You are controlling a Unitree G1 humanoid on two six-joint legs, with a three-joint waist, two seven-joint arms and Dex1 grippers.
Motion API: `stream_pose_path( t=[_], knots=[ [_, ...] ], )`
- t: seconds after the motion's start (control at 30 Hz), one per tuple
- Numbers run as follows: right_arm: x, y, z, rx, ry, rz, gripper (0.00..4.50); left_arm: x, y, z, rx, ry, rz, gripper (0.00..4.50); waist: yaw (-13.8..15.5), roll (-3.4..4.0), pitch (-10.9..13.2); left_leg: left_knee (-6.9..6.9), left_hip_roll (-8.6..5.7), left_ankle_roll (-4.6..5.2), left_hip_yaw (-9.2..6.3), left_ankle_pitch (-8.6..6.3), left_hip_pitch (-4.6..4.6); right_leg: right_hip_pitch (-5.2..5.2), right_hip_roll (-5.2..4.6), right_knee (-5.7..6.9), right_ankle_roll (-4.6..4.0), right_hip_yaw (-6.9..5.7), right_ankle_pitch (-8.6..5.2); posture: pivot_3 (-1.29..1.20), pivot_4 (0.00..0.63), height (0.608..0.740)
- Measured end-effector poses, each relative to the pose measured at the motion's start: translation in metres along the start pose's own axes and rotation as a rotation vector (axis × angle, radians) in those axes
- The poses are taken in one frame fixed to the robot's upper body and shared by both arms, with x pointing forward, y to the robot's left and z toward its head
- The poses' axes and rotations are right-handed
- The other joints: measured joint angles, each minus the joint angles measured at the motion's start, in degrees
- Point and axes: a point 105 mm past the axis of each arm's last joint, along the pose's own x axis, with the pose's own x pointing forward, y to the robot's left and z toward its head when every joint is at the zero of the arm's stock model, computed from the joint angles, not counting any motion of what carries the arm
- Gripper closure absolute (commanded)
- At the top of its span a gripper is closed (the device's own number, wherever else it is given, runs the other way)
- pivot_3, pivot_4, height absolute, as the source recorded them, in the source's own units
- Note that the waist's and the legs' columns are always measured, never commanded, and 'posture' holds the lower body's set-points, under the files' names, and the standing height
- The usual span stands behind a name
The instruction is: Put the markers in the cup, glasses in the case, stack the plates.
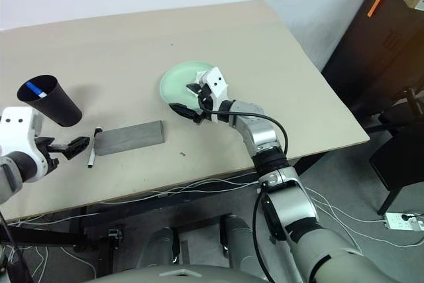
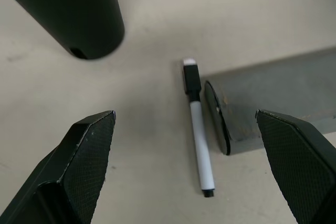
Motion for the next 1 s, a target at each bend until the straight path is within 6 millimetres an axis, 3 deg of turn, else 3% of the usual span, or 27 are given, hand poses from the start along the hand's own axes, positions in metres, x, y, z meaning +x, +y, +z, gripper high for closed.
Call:
stream_pose_path(
  t=[0.2,0.5,0.57,0.63,0.67,0.7,0.73,0.8,1.0],
  knots=[
    [-0.006,-0.003,-0.003,-0.004,0.012,-0.014,0.00,0.011,0.003,-0.017,-0.003,0.082,0.049,0.03,-0.20,0.00,0.00,-0.01,0.00,0.00,-0.01,0.00,0.00,-0.01,0.01,0.00,0.00,0.00,0.00,0.00,0.150,0.733],
    [-0.012,-0.004,-0.003,-0.018,0.015,-0.037,0.00,0.034,-0.001,-0.013,0.011,0.046,0.056,0.03,-0.11,0.17,0.01,0.03,-0.29,-0.20,-0.55,-0.13,0.79,0.79,0.03,-0.53,-0.02,-0.07,0.06,0.00,0.150,0.733],
    [-0.014,-0.005,-0.006,-0.015,0.024,-0.045,0.00,0.039,-0.003,-0.012,0.011,0.040,0.050,0.03,-0.23,0.80,0.02,-0.06,-0.66,-0.14,-1.95,-0.17,0.62,1.30,0.31,-2.28,0.18,-0.41,0.45,0.00,0.150,0.733],
    [-0.016,-0.006,-0.006,-0.024,0.029,-0.051,0.00,0.043,-0.006,-0.012,0.008,0.036,0.046,0.03,-0.67,2.55,-0.32,-0.11,-0.37,0.07,-3.81,-0.29,-0.50,2.27,1.24,-6.34,0.51,-1.13,3.16,0.00,0.150,0.733],
    [-0.017,-0.006,-0.004,-0.029,0.026,-0.054,0.00,0.043,-0.007,-0.009,0.007,0.029,0.043,0.03,-0.39,3.12,-0.38,-0.46,0.36,0.09,-3.72,-0.30,-1.39,2.34,0.35,-6.16,0.72,-2.50,3.82,0.00,0.150,0.733],
    [-0.017,-0.006,-0.002,-0.035,0.022,-0.055,0.00,0.045,-0.009,-0.005,0.009,0.021,0.035,0.03,-0.21,2.56,-0.62,-0.23,0.03,0.11,-2.68,-0.28,-1.42,1.90,-1.55,-2.08,1.09,-3.07,1.04,0.00,0.150,0.733],
    [-0.016,-0.005,-0.003,-0.031,0.023,-0.054,0.00,0.046,-0.010,-0.006,0.002,0.020,0.034,0.03,-0.20,1.73,-0.36,0.13,-1.12,0.28,-2.15,-0.16,-0.95,1.26,-2.80,0.38,1.69,-2.55,-1.27,0.00,0.150,0.733],
    [-0.017,-0.005,-0.006,-0.021,0.032,-0.058,0.00,0.046,-0.010,-0.009,0.000,0.030,0.035,0.03,0.68,1.72,-0.08,-0.24,-2.04,0.25,-1.98,-0.15,-0.12,1.69,-2.74,0.36,1.31,-2.32,-1.76,0.00,0.150,0.733],
    [-0.018,-0.006,-0.006,-0.020,0.033,-0.065,0.00,0.043,-0.007,-0.009,-0.008,0.030,0.053,0.03,1.17,1.68,-0.06,0.03,-1.95,0.19,-1.90,-0.08,0.00,1.81,-2.28,0.22,1.56,-1.70,-1.57,0.00,0.150,0.733]
  ],
)
